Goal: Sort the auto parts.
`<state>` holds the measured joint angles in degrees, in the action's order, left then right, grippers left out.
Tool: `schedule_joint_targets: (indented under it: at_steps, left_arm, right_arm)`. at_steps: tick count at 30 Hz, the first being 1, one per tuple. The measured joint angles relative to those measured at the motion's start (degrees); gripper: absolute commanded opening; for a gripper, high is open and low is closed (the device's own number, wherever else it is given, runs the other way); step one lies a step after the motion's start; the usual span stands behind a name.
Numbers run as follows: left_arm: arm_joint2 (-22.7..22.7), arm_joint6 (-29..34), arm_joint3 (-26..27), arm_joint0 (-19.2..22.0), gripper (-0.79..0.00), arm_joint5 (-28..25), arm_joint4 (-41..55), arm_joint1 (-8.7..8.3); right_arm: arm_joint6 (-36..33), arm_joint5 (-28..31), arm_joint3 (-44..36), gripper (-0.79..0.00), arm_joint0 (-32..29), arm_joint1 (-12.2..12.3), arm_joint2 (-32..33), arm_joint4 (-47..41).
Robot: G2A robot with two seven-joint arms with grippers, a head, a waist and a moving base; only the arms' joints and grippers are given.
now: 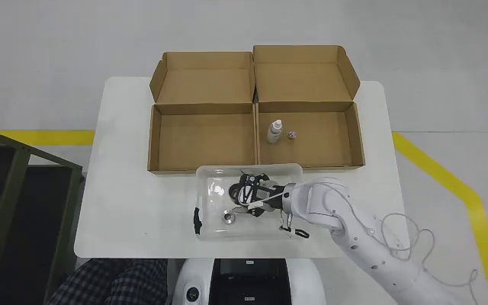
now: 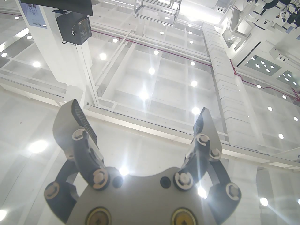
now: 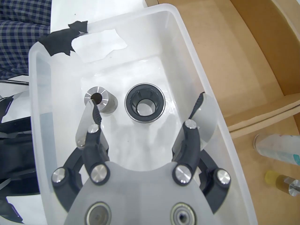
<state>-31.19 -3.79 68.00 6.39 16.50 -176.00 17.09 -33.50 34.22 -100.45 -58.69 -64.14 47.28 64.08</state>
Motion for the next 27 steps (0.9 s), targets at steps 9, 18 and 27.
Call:
schedule_joint_targets:
  at_steps: [9, 18, 27]
  left_arm:
    - [0.0, 0.0, 0.0, 0.0, 0.000, 0.0, 0.0, 0.00]
    - [0.0, 0.0, 0.0, 0.0, 0.000, 0.0, 0.0, 0.00]
    - [0.0, 0.0, 0.0, 0.0, 0.000, 0.0, 0.0, 0.00]
  right_arm:
    - [-0.1, 0.0, 4.8, -0.111, 3.0, -1.4, -2.9, -1.3]
    - [0.3, -0.1, 7.2, -0.369, 4.4, -2.5, -4.9, -1.1]
    - [0.5, 0.5, 8.4, -0.785, 5.0, -3.0, -5.5, -1.3]
